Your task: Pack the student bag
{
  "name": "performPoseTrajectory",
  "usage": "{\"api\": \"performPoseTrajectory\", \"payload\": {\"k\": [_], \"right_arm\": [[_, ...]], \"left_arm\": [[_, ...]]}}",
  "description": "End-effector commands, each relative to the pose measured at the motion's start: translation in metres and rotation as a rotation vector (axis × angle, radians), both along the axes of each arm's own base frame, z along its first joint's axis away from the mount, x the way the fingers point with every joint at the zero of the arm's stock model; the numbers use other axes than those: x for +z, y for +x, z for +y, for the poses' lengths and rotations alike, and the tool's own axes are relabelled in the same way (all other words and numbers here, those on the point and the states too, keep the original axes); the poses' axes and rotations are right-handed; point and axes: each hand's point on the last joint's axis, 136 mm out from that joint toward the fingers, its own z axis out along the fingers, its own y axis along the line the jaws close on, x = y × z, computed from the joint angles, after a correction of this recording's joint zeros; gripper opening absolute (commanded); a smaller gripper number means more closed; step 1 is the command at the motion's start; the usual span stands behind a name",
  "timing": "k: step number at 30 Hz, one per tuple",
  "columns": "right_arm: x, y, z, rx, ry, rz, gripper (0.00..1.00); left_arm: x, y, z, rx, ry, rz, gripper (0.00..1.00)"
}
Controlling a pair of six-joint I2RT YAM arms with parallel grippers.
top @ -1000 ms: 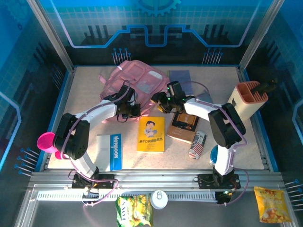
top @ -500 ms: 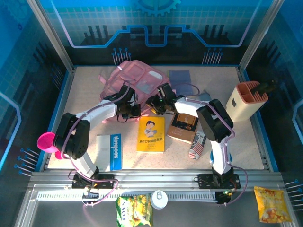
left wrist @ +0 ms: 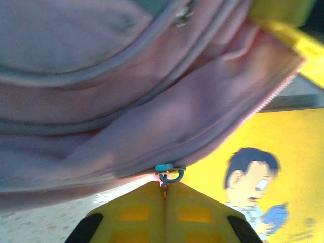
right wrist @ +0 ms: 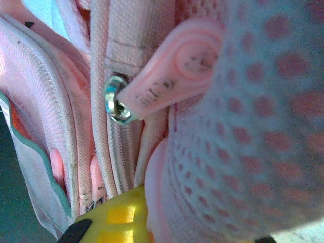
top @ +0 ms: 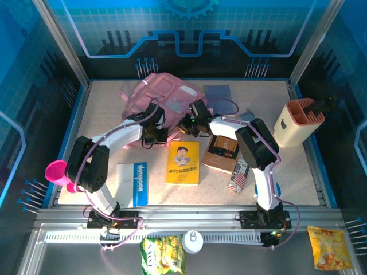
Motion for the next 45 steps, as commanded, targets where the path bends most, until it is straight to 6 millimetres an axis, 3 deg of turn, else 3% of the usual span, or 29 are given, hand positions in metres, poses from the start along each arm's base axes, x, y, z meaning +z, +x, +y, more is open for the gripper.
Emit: {"api": "performPoseTrajectory", "payload": {"k": [1, 8, 13, 17, 24, 28, 30, 32, 35, 39, 45], "right_arm": [[0.046, 0.028, -0.030, -0.039, -0.026, -0.145, 0.04], [0.063, 0.044, -0.052, -0.035, -0.036, -0.196, 0.04], [0.055, 0.046, -0.043, -0.028, -0.014, -0.165, 0.04], [0.053, 0.052, -0.039, -0.028, -0.008, -0.162, 0.04], [0.062, 0.060, -0.014, 0.023, 0.100, -0.122, 0.03], [0.060, 0.069, -0.020, -0.002, 0.099, -0.121, 0.06], [0.061, 0.071, -0.028, -0.016, 0.093, -0.111, 0.14], [0.061, 0.069, -0.041, -0.038, 0.081, -0.096, 0.31], [0.065, 0.056, -0.058, -0.057, 0.066, -0.071, 0.44], [0.066, 0.015, -0.073, -0.051, 0.026, -0.019, 0.57], [0.045, -0.041, -0.058, -0.051, 0.044, 0.086, 0.64]], "left_arm": [[0.007, -0.014, 0.042, 0.022, 0.183, 0.018, 0.00], [0.003, -0.021, 0.070, 0.107, 0.210, 0.049, 0.00], [-0.005, -0.024, 0.070, 0.106, 0.213, 0.083, 0.00], [-0.001, -0.029, 0.047, 0.045, 0.108, 0.106, 0.00], [0.012, -0.059, -0.017, -0.132, -0.071, 0.137, 0.00], [0.019, -0.058, -0.045, -0.145, -0.139, 0.116, 0.00], [0.022, -0.050, -0.053, -0.132, -0.163, 0.102, 0.00], [0.023, -0.041, -0.058, -0.125, -0.174, 0.086, 0.00], [0.022, -0.031, -0.061, -0.122, -0.162, 0.080, 0.00], [0.020, -0.026, -0.064, -0.137, -0.158, 0.077, 0.00], [0.017, -0.022, -0.067, -0.142, -0.159, 0.077, 0.00]]}}
